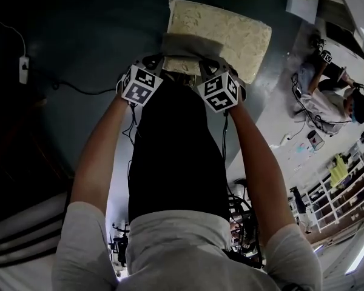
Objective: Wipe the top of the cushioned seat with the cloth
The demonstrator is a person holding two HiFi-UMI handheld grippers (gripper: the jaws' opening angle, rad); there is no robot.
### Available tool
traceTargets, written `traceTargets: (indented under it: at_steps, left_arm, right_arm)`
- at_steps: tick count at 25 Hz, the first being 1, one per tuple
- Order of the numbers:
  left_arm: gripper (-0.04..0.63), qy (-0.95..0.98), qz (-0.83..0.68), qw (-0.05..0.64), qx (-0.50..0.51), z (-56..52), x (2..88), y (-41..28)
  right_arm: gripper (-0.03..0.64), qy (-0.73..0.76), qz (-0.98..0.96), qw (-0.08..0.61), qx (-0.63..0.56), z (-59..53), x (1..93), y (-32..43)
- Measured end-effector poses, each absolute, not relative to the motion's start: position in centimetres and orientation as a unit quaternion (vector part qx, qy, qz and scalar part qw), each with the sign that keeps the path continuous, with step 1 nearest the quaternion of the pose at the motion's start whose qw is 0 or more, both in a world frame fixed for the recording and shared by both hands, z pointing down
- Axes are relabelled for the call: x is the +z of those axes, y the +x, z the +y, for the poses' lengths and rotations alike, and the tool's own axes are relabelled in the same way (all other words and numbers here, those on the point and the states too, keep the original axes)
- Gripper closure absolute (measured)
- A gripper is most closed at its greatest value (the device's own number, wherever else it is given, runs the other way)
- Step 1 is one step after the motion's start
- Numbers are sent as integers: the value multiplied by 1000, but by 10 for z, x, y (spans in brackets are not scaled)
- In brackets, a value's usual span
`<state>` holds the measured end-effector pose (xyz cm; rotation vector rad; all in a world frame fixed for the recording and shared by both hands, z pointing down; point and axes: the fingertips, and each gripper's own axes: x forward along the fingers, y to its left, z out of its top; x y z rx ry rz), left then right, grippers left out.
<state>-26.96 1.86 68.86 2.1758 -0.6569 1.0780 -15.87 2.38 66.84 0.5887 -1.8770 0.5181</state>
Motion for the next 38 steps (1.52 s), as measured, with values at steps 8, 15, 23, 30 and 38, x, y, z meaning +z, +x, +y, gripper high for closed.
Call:
traceTargets:
  at_steps: [8, 15, 23, 30, 38]
  left_arm:
    - [578, 812, -265, 319, 410, 54, 684, -270]
    - [578, 801, -270, 332, 419, 85, 690, -268]
    - [578, 793, -267, 334, 434, 111, 699, -264]
    - [578, 795, -250, 322, 449, 118, 703, -246]
    - [578, 801, -217, 314, 462, 120, 709, -212]
  right_arm:
    - [601, 240, -791, 519, 215, 49, 668, -159]
    - [601, 212, -794, 532, 206, 76, 670, -159]
    - [601, 188, -790, 549, 198, 111, 682, -153]
    - [601, 220, -776, 547, 226, 121, 693, -134]
    - [601, 259, -762, 533, 260, 124, 699, -100]
